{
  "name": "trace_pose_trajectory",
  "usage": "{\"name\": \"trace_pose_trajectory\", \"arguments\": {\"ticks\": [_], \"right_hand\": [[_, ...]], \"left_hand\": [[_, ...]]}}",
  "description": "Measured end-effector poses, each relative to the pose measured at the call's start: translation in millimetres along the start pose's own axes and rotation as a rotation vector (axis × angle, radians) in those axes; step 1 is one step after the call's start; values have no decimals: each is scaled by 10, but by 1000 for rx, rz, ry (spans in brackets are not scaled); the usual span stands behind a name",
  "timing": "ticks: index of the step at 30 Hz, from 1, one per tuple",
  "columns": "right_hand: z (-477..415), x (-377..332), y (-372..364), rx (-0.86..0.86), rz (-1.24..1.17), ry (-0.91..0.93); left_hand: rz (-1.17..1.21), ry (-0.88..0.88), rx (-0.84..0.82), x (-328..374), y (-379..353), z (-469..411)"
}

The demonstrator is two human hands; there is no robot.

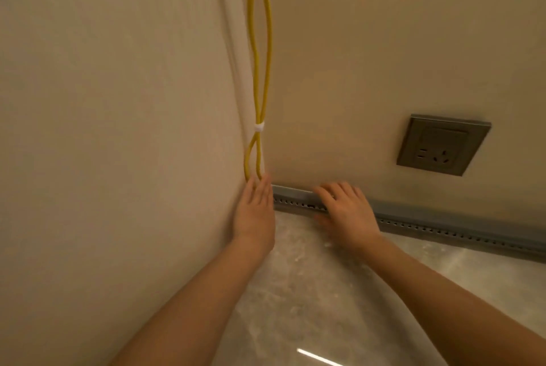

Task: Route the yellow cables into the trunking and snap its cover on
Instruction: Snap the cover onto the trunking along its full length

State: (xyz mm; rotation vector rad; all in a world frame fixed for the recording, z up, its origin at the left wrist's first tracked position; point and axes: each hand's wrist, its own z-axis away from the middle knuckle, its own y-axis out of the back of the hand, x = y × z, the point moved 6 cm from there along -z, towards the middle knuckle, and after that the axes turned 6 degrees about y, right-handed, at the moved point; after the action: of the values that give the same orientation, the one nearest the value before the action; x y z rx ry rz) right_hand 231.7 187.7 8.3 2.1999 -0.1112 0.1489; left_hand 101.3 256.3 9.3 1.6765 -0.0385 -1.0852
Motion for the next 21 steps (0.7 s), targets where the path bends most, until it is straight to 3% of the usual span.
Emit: {"name": "trace_pose_trajectory", "arguments": {"ticks": [11, 17, 21], "right_hand": [[-109, 61, -330, 159, -45, 108], [-120, 104, -380, 215, -63, 128], [-101, 102, -334, 268, -70, 168]], "left_hand": [[8, 28, 109, 57, -101, -253], [230, 12, 103, 11, -20, -375], [222, -44, 288, -205, 330, -343]]}}
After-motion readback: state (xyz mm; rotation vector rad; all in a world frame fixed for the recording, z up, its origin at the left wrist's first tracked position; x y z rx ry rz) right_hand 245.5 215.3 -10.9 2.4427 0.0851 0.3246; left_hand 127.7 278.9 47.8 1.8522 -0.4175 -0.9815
